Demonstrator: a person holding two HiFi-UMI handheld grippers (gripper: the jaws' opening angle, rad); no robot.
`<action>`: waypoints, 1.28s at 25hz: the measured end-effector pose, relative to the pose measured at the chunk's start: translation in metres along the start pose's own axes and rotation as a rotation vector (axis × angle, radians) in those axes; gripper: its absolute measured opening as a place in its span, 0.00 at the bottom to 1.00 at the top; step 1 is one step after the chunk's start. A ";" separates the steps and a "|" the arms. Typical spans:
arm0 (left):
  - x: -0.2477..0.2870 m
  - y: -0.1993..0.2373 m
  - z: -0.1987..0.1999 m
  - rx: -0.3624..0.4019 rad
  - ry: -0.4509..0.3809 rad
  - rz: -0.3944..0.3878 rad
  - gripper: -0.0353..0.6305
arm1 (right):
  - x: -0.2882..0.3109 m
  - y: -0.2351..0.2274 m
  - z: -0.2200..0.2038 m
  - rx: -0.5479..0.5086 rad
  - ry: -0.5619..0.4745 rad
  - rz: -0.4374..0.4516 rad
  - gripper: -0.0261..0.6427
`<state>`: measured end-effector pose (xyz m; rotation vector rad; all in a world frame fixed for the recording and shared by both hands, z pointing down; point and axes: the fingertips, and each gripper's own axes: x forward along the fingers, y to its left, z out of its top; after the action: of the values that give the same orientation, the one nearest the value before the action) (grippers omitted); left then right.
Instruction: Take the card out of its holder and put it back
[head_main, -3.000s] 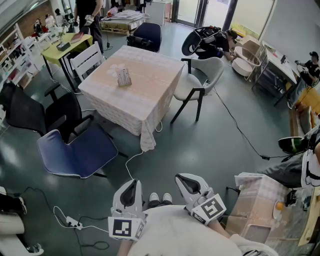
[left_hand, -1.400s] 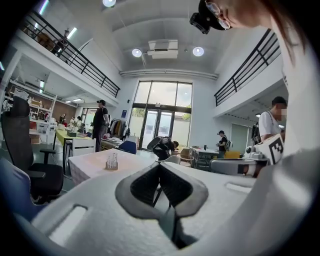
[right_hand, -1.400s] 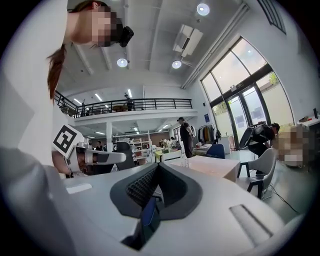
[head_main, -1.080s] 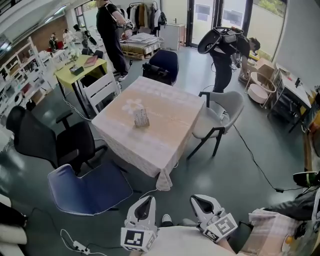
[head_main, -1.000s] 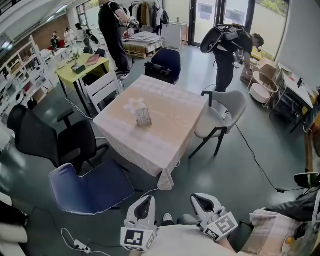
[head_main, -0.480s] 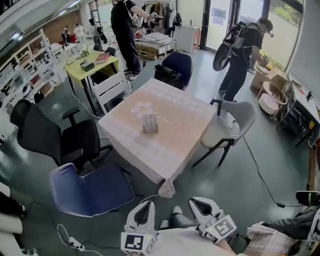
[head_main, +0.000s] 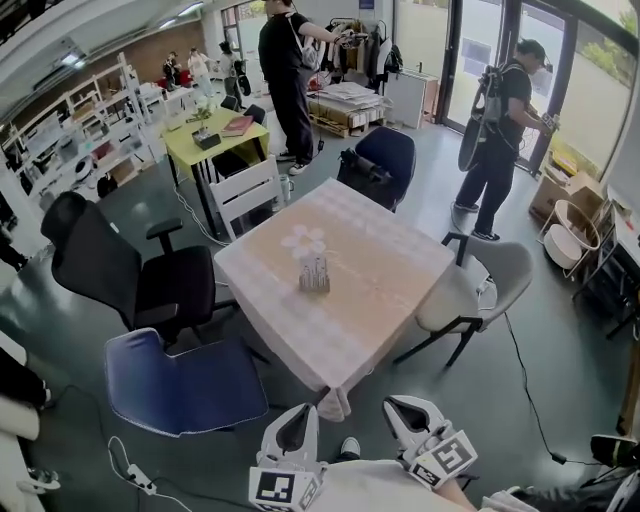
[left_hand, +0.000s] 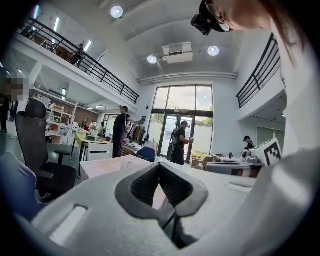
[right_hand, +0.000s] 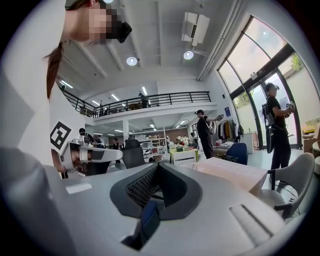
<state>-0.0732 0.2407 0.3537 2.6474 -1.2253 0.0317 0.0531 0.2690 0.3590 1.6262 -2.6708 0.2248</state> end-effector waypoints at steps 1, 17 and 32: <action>0.001 0.001 -0.003 0.001 0.005 0.017 0.05 | 0.002 -0.004 -0.002 0.001 0.000 0.013 0.04; 0.043 0.002 -0.009 0.022 0.039 0.054 0.05 | 0.004 -0.048 -0.009 0.053 -0.003 0.013 0.04; 0.119 0.060 0.022 0.023 0.055 -0.044 0.05 | 0.075 -0.088 0.015 0.062 -0.015 -0.106 0.04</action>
<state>-0.0427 0.1094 0.3577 2.6736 -1.1563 0.1120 0.0976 0.1607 0.3605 1.7874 -2.6043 0.2983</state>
